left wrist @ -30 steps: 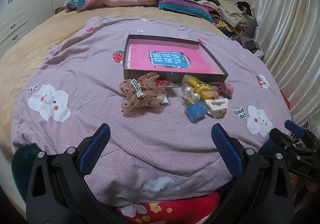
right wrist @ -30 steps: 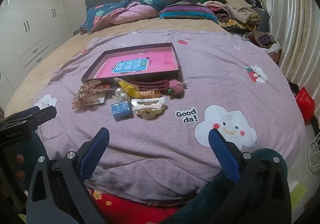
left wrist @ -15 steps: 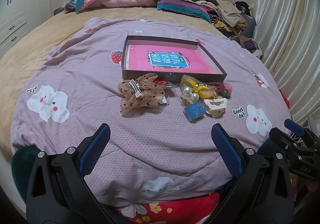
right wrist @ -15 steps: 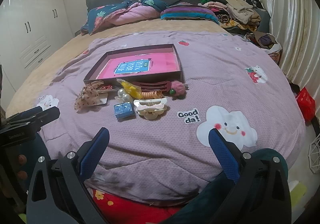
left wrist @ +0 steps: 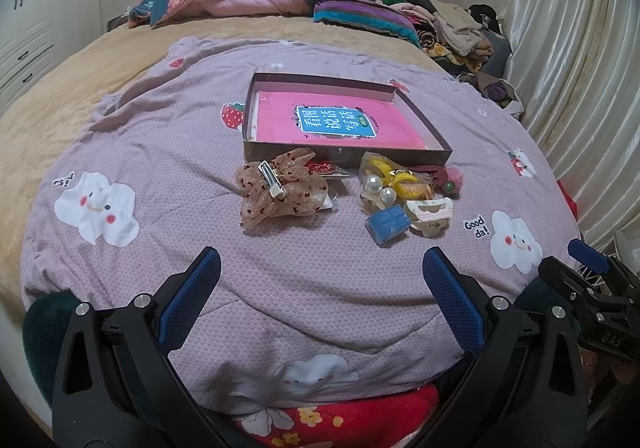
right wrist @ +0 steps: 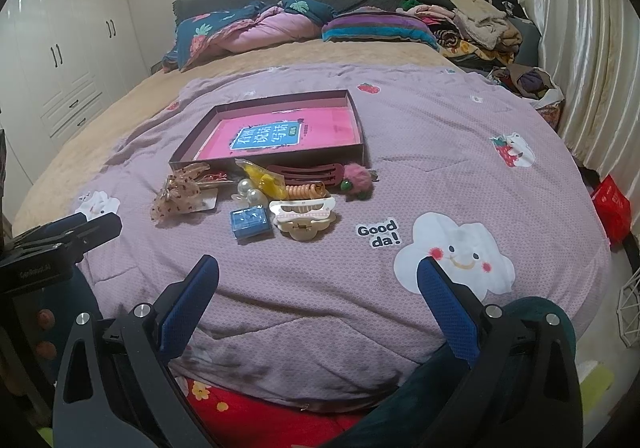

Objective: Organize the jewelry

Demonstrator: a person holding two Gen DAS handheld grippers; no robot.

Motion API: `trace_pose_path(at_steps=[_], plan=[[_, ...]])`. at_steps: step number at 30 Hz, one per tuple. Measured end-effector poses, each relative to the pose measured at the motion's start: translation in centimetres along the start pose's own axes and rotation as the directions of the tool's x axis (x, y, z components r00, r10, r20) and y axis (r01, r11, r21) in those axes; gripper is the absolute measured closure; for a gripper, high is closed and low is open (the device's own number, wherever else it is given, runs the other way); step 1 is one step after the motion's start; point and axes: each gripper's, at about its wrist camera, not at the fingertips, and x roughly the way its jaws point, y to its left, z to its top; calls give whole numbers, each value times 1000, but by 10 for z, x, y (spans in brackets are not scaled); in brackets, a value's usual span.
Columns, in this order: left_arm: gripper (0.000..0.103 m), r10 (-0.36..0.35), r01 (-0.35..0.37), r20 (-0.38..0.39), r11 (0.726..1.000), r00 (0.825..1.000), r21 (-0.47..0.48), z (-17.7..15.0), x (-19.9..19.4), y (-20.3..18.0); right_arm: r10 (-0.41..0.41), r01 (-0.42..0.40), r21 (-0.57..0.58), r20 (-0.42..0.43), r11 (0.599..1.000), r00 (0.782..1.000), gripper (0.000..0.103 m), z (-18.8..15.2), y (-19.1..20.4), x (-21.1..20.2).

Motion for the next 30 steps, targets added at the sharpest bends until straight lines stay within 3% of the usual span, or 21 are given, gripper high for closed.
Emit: trace_pose_path(at_steps=[30], plan=[[8,-6,6,-4,1000,1000,-7,-1,1,-1,3,-3,9,-3,1000,1000,4,1,-2,0]])
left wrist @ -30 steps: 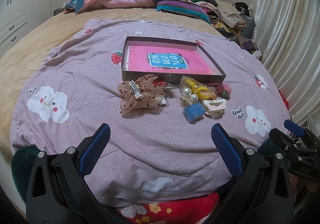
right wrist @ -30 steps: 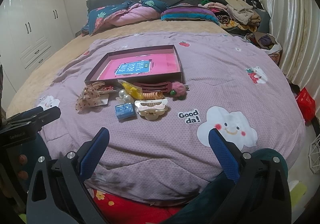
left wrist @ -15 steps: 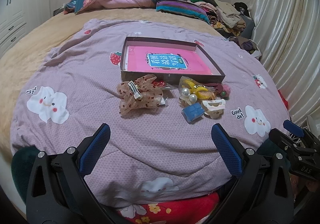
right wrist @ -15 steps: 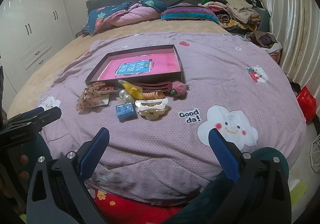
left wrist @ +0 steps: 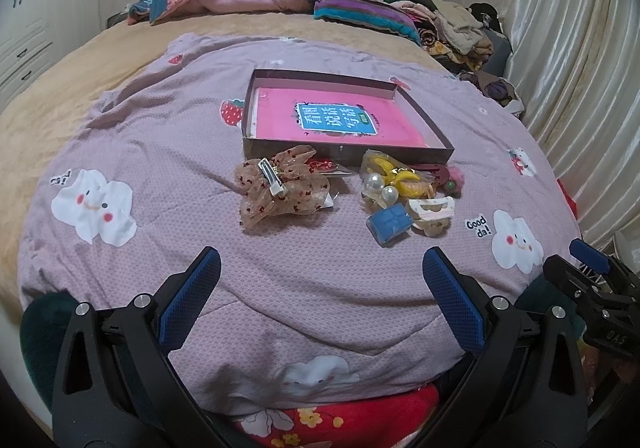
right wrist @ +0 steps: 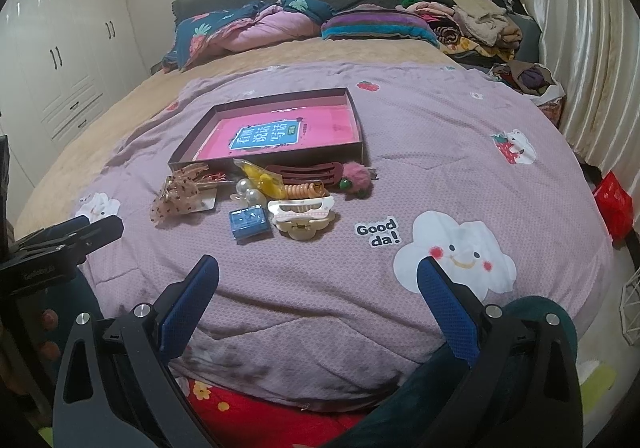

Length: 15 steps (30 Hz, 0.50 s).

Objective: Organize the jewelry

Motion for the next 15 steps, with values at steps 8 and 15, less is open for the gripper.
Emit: trace_pose_path(at_steps=[8,15], plan=[[8,26,-26,5,998,1000,-50,2,9,23,22,-22,-24,-2,999,1000,4,16,-1,12],[8,54,-53,14,994,998,-91,9,9,46,58,-60,-79,-22,995,998,4,32,12,29]])
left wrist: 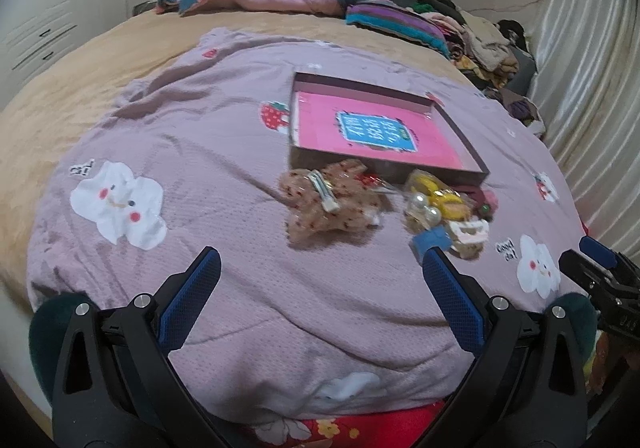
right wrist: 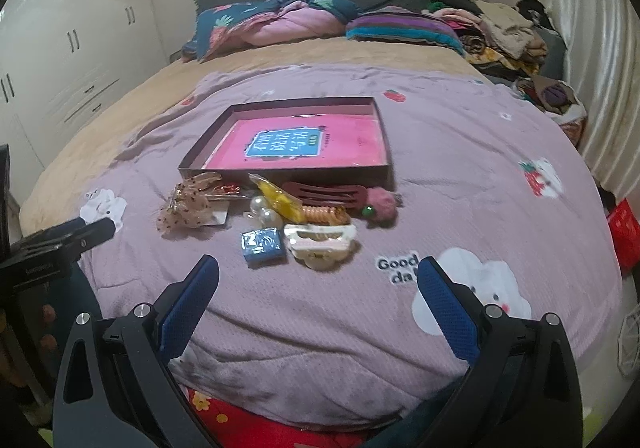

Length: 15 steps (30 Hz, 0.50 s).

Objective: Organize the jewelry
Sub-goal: 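Grasp the pink bow clip with the left tool while the right grasps the yellow bagged tie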

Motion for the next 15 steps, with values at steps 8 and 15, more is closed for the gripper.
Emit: trace_pose_path(at_steps=[8,15], plan=[[8,32,-32,1,999,999,-32,16,7,21,41,-42,-42,-27,998,999,4,18,13,24],[8,52,-52,-6,998,999,-32,32,19,27,38,-42,-89,-47,995,998,4,32,21,47]])
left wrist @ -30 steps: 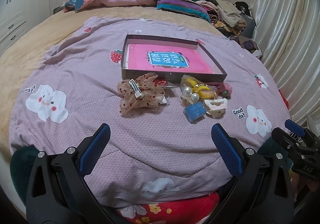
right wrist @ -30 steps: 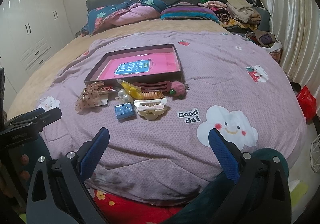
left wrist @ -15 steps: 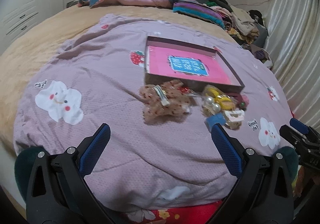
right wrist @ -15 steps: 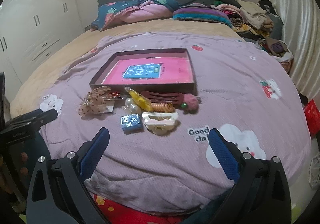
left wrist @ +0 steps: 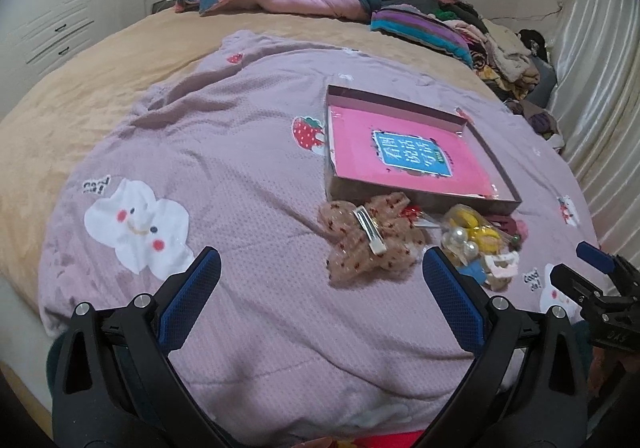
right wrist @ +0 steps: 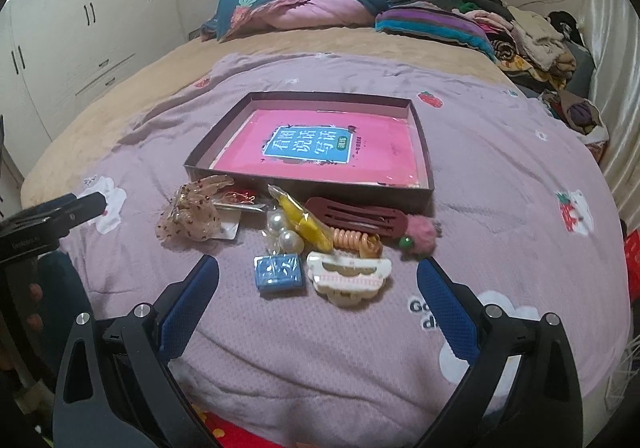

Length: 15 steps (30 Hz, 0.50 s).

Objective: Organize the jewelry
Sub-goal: 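Grasp the pink bow clip with the left tool while the right grasps the yellow bagged tie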

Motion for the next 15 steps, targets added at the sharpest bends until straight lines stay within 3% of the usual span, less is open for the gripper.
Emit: trace_pose_path(at_steps=[8,11,15], plan=[[8,-14,13,-43,1000,999,-12,9,24,0,-8,7,-52,-28,999,1000,6,16,2,33],[8,-26,25,-74,1000,997,-16,11,35,-2,-5,1,-68,-48,998,999,18,19,3,46],[8,-23,22,-104,1000,994,-13,12,50,-5,9,-14,-63,-71,998,997,23,22,-1,63]])
